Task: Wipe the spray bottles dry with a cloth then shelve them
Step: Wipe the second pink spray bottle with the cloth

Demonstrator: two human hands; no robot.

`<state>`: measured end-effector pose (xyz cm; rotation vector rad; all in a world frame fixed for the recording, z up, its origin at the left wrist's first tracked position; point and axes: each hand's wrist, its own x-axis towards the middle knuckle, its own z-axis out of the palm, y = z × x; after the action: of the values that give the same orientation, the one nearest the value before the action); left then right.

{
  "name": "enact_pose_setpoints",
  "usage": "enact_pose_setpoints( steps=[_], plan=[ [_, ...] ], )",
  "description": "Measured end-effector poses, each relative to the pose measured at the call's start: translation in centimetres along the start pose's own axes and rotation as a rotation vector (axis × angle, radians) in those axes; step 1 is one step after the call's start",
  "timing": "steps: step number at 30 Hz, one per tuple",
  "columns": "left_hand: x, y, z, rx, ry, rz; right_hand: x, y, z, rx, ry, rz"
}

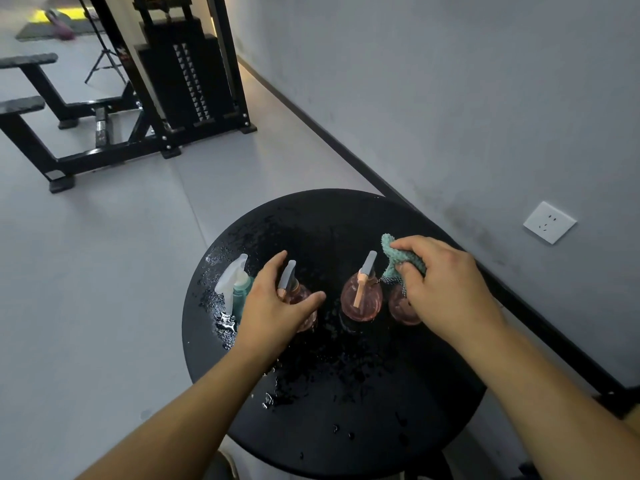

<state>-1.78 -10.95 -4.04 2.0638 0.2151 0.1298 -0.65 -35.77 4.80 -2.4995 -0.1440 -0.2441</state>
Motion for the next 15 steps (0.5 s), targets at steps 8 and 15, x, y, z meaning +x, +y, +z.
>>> enact_pose_setpoints(
  steps=[8, 15],
  plan=[
    [0.1, 4.9, 0.0, 0.281, -0.022, 0.279, -0.2, 0.8, -0.9, 0.011, 0.020, 0.023],
    [2.2, 6.2, 3.5, 0.301, -0.136, 0.258, -0.5, 1.5, -1.6, 0.021, 0.038, 0.037]
  ],
)
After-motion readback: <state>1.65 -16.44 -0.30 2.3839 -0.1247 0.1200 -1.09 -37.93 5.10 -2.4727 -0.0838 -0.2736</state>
